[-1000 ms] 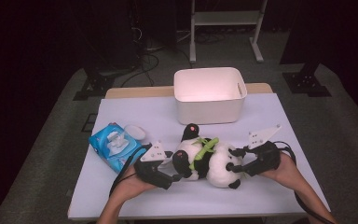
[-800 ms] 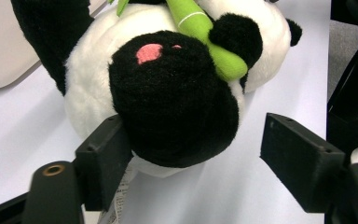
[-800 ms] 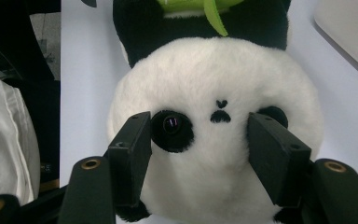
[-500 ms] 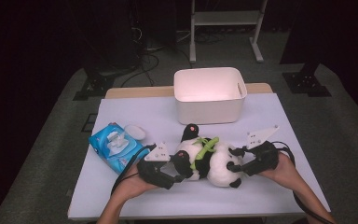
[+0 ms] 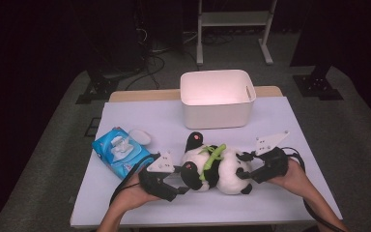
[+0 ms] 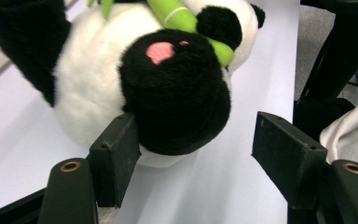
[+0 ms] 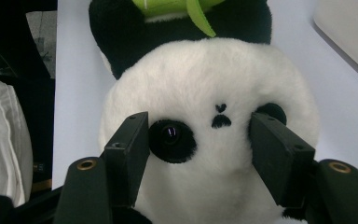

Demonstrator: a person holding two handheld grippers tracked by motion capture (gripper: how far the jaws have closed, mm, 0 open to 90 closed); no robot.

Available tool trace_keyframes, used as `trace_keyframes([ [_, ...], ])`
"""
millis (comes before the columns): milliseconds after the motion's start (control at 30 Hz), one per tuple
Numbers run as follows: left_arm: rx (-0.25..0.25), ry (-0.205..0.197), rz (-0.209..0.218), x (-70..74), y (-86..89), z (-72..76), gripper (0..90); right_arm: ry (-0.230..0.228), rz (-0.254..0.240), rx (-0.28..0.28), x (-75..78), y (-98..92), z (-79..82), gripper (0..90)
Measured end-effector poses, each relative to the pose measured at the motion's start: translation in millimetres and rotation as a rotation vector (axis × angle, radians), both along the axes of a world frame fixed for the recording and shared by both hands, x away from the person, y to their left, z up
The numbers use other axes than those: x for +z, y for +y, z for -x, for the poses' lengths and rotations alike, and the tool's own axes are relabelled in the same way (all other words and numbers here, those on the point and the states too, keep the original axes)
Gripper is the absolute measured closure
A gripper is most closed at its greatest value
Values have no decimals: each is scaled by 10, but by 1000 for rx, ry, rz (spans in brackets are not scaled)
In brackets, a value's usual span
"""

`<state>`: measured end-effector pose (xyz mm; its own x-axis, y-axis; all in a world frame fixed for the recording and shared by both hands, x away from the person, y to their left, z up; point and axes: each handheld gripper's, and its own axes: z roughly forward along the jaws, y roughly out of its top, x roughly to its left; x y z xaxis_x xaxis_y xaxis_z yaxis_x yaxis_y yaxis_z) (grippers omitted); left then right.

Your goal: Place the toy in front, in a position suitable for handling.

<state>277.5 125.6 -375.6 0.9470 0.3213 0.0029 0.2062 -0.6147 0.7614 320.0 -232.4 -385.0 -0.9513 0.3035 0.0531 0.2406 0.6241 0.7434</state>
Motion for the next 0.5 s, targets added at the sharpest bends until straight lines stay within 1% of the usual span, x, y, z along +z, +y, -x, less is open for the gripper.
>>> trace_keyframes([
  [100, 22, -19, -8, 87, 111, -23, 308, -1, -4, 2, -7, -4, 8, 375],
  [133, 22, -19, -8, 87, 111, -23, 308, -1, -4, 2, -7, -4, 8, 375],
  [167, 38, -27, -17, 127, 179, -38, 308, -6, -5, 5, -10, -6, 10, 372],
  [200, 38, -27, -17, 127, 179, -38, 308, -6, -5, 5, -10, -6, 10, 372],
  [233, 49, -36, -22, 148, 229, -51, 308, -6, -5, 4, -11, -6, 12, 368],
  [367, 78, -59, -60, 196, 408, -109, 307, -9, -6, 6, -18, -3, 24, 349],
  [400, 92, -63, -77, 215, 504, -142, 308, -11, -5, 7, -18, -2, 25, 347],
  [467, 108, -74, -98, 236, 604, -173, 308, -12, -6, 11, -21, 1, 25, 329],
  [500, 120, -74, -99, 245, 655, -190, 308, -11, -6, 12, -23, 3, 27, 322],
])
